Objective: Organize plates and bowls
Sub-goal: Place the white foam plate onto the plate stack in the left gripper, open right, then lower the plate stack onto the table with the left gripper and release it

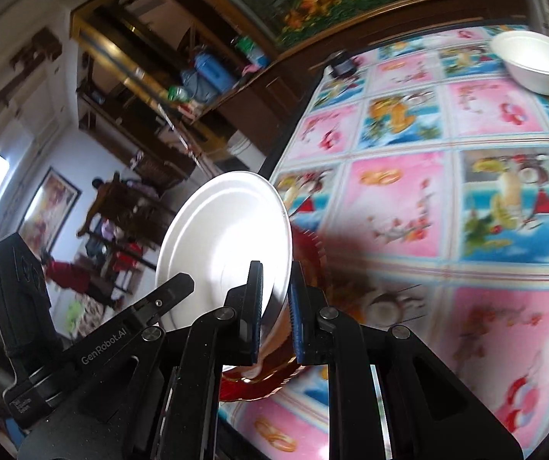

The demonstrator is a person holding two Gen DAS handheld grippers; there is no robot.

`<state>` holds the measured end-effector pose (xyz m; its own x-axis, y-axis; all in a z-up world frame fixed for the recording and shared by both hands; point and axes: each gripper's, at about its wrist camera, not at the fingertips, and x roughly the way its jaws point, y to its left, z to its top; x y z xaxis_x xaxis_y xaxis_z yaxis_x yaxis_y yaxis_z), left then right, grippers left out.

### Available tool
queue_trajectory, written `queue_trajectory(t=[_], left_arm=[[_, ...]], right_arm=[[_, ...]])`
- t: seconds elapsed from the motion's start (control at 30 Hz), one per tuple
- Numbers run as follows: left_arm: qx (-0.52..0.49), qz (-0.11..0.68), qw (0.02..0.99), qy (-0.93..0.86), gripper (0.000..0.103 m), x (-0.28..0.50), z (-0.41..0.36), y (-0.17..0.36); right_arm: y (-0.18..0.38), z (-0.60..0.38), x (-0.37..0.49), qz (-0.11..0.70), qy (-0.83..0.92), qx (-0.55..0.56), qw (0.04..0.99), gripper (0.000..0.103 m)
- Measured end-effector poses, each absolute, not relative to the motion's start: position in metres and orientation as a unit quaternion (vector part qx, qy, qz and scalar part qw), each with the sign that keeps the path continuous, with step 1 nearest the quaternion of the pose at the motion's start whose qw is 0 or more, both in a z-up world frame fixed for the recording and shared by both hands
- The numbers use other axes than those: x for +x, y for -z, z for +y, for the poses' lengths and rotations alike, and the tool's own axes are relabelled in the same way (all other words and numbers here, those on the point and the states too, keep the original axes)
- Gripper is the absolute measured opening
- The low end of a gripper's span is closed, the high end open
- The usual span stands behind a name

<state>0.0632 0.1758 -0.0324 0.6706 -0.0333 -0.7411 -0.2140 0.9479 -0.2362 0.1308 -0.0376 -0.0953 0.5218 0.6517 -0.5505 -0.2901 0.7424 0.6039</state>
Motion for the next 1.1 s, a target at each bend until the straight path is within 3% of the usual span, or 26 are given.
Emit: queue_trajectory(t=[0.37, 0.83, 0.93, 1.1], left_arm=[[-0.181, 0.440, 0.877, -0.062, 0.013, 0.065, 0.208, 0.071], [-0.198, 0.407, 0.887, -0.094, 0.013, 0.048, 0.239, 0.062], [-0.201, 0.402, 0.888, -0.097, 0.013, 0.048, 0.241, 0.059], [-0.196, 0.395, 0.893, -0.090, 0.014, 0.045, 0.233, 0.052]], right_arm=[[0.122, 0.007, 0.131, 0.427, -0.264, 0.170, 0.848, 0.014], [0.124, -0.006, 0.136, 0.415, -0.243, 0.190, 0.856, 0.016], [0.123, -0.020, 0.138, 0.405, -0.239, 0.214, 0.856, 0.030], [0.127, -0.046, 0.143, 0.401, -0.215, 0.232, 0.860, 0.031]])
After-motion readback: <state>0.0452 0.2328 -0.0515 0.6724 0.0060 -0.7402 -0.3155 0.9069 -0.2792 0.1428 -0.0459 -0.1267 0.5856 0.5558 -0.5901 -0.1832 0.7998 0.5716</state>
